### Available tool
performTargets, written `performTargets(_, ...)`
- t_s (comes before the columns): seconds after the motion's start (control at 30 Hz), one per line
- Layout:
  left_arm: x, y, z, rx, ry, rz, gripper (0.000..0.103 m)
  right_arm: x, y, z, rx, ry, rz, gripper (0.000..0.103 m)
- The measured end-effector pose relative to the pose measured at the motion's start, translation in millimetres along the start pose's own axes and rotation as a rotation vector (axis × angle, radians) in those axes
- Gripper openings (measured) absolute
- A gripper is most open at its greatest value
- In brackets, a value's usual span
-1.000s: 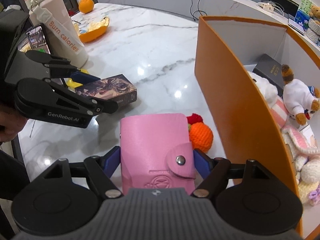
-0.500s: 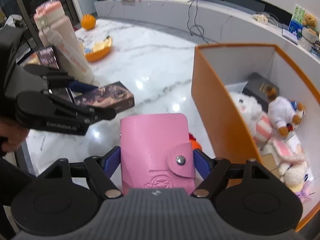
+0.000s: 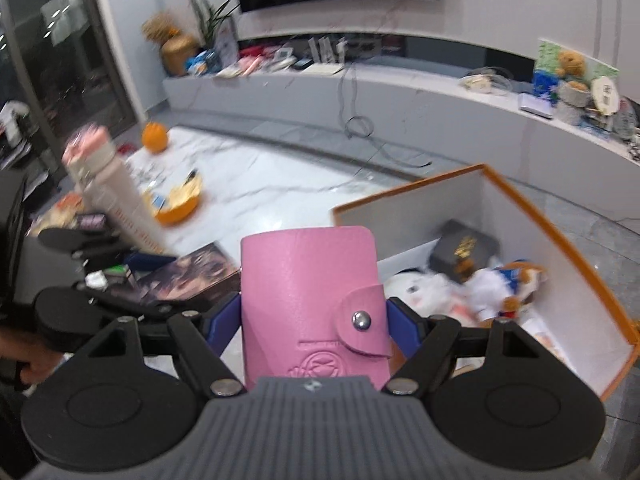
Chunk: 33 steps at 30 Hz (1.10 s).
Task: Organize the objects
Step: 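Lift the card box with the left gripper while the right gripper carries the wallet over the orange box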
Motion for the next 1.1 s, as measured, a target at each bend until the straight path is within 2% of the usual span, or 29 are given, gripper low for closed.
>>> performTargets(0.2,-23,-1,18,0.014,0.031,0.028,0.069,1,-17,55,0.086,0.108,0.041,0.078)
performTargets(0.33,-50,-1,42,0.037,0.076,0.063,0.069,3,-23,98,0.165,0.193,0.063,0.078)
performTargets(0.5,-84,6,76,0.070,0.123,0.100,0.069,11,-21,140,0.222,0.292,0.087,0.078)
performTargets(0.67,-108,25,104,0.109,0.150,0.102,0.069,19,-9,161,0.267,0.339,0.085,0.078)
performTargets(0.8,-120,47,115,0.113,0.154,0.080,0.069,24,5,172,0.282,0.350,0.067,0.078)
performTargets(1.1,-113,93,122,0.067,0.199,0.017,0.069,41,24,184,0.320,0.341,0.045,0.078)
Point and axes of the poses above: each gripper's, at about its wrist camera, not at the fingertips, and y roughly the way its jaws point, z to its right, x to its underside, the point moved 7 cm from there along y, roughly the way its jaws point, and after that the axes turned 5 degrees about -y, right-handed, at the moved point
